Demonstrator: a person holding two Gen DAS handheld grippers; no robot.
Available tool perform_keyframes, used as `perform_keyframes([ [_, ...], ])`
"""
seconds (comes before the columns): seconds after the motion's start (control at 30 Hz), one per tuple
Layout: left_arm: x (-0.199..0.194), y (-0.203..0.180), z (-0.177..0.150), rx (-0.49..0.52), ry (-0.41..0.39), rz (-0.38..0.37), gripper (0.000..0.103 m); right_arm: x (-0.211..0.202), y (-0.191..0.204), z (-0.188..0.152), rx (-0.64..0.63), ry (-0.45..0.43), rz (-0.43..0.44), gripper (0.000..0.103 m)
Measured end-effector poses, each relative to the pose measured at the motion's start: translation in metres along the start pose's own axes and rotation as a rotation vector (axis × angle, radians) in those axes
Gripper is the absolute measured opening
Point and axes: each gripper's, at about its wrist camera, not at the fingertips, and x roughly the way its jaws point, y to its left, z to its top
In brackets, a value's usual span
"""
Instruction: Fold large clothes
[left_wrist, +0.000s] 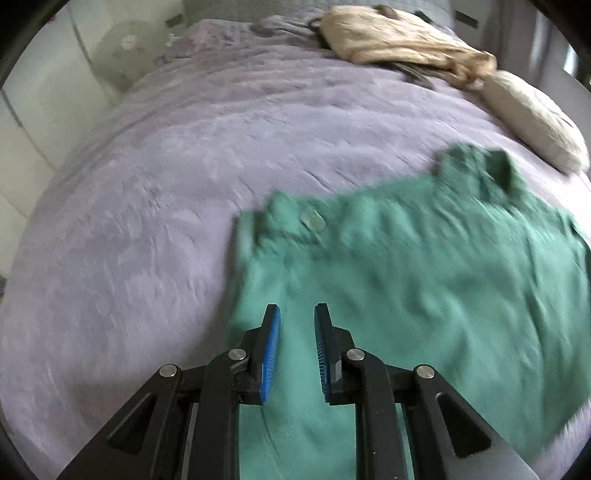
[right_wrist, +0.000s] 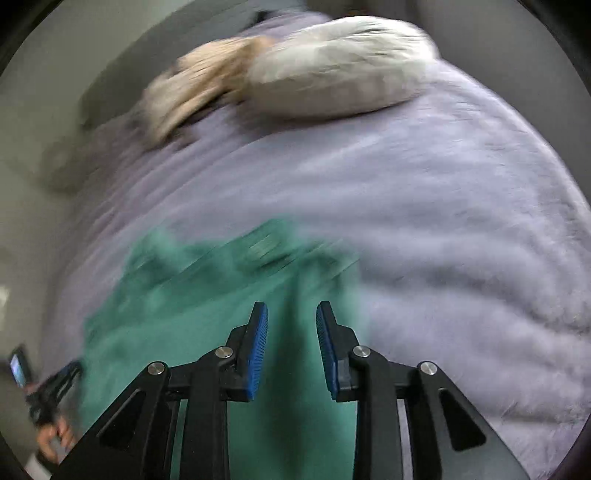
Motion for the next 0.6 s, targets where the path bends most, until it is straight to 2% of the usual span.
perform_keyframes([
  [0.07, -0.003, -0.007, -0.015, 0.021, 0.032, -0.027, 0.021, 0.004, 0.025, -0.029, -0.056, 0.076, 0.092, 0.031],
  [0.13, 0.001, -0.012, -0.035, 0.050, 0.066, -0.010, 0.021, 0.014, 0.039, -0.050, -0.091, 0.151, 0.123, 0.031],
  [0.2, 0.010, -0.011, -0.054, 0.062, 0.098, 0.045, 0.021, 0.020, 0.041, -0.069, -0.118, 0.185, 0.091, 0.031],
  [0.27, 0.014, 0.000, -0.065, 0.046, 0.105, 0.039, 0.021, 0.021, 0.028, -0.081, -0.124, 0.199, -0.001, 0.031],
  [0.33, 0.011, 0.012, -0.072, 0.032, 0.098, 0.020, 0.021, 0.023, 0.001, -0.089, -0.092, 0.217, -0.088, 0.022],
  [0.37, 0.009, 0.016, -0.074, 0.030, 0.098, 0.013, 0.021, 0.025, -0.016, -0.088, -0.060, 0.226, -0.102, 0.018],
  [0.4, 0.006, 0.021, -0.075, 0.028, 0.098, 0.007, 0.021, 0.022, -0.032, -0.088, -0.025, 0.224, -0.097, 0.007],
  [0.43, 0.002, 0.026, -0.077, 0.028, 0.097, 0.000, 0.021, 0.018, -0.043, -0.089, 0.004, 0.216, -0.087, 0.004],
  [0.53, -0.006, 0.036, -0.083, 0.014, 0.101, 0.000, 0.021, 0.012, -0.058, -0.092, 0.055, 0.210, -0.087, 0.004],
  [0.57, -0.009, 0.039, -0.086, 0.004, 0.103, 0.017, 0.021, 0.009, -0.058, -0.098, 0.066, 0.206, -0.093, 0.004],
  [0.6, -0.010, 0.046, -0.090, -0.006, 0.108, 0.069, 0.021, 0.007, -0.056, -0.098, 0.071, 0.203, -0.109, 0.004],
])
